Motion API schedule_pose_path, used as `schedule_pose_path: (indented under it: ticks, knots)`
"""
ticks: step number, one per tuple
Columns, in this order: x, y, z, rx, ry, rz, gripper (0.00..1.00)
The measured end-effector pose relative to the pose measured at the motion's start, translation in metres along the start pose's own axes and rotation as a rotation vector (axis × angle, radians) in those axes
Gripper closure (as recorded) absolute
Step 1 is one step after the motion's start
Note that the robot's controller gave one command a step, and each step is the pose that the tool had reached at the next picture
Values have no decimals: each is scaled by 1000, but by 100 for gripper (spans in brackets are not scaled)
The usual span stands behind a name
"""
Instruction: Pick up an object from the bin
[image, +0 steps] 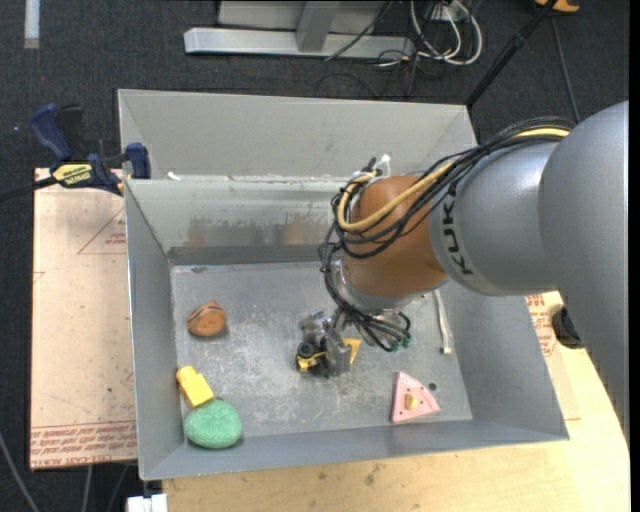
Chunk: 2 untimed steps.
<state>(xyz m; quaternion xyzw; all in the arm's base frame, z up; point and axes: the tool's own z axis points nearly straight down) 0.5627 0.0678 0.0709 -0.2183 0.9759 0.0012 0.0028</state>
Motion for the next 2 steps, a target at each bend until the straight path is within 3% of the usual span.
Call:
schedule_pose_path:
  ticks: [1,2]
  knots:
    - [4,0,0,0,0,18,100]
    - [-4,-14,-138,1,2,13,100]
